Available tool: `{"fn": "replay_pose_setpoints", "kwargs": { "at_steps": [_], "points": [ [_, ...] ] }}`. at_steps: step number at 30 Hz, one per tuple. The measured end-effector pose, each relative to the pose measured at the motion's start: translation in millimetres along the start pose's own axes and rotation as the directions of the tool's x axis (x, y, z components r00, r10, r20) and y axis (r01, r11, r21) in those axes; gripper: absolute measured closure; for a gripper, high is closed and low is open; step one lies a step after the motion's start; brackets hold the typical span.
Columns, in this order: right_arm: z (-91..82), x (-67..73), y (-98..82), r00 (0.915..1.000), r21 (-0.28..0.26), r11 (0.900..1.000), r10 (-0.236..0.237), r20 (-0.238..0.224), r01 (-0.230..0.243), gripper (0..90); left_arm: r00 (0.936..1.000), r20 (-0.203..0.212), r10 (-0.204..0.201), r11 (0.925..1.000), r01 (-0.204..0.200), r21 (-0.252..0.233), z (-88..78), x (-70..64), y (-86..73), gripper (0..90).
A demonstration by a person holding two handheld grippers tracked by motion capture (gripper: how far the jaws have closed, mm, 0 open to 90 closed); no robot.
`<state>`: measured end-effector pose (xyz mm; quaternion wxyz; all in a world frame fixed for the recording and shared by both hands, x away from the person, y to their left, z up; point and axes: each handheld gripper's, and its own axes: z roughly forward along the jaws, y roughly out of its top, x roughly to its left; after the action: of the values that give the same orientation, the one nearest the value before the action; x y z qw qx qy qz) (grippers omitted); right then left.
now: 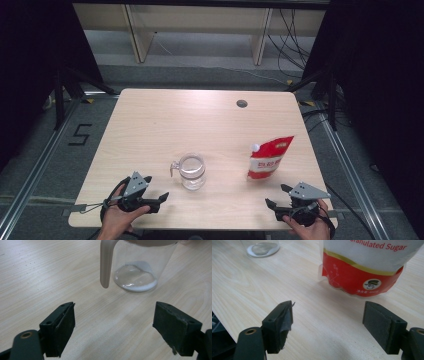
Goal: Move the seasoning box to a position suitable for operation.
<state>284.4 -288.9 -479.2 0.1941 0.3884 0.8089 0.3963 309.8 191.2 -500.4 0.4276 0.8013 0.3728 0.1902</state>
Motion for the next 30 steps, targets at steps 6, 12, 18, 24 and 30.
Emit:
{"fn": "replay_pose_setpoints", "kwargs": {
  "at_steps": [6,12,18,24,30],
  "points": [
    [0.3,2.6,0.3,0.9993,-0.008,0.999,0.036,-0.013,-0.036,23.2,0.9994,-0.013,-0.033,0.9992,0.033,-0.023,3.5,-0.8,3.0,17.7],
    [3.1,1.2,0.7,0.999,-0.033,0.999,0.03,-0.032,-0.031,20.1,0.9996,-0.013,-0.026,0.9991,0.026,-0.034,10.9,3.7,10.1,23.3],
    [2.9,1.9,1.3,0.9997,-0.033,0.999,0.021,-0.016,-0.022,19.3,0.9996,-0.024,-0.016,0.999,0.015,-0.043,17.8,4.6,14.9,31.1],
    [4.5,0.6,0.1,0.9992,-0.026,0.999,0.031,-0.023,-0.032,20.8,0.9999,-0.012,0.005,0.9991,-0.006,-0.041,23.6,-0.1,19.5,35.1],
    [3.0,3.0,0.2,0.9987,-0.016,0.999,0.049,-0.012,-0.049,22.7,0.9991,-0.011,0.042,0.9974,-0.043,-0.058,27.5,-1.1,22.3,42.1]
  ]
}}
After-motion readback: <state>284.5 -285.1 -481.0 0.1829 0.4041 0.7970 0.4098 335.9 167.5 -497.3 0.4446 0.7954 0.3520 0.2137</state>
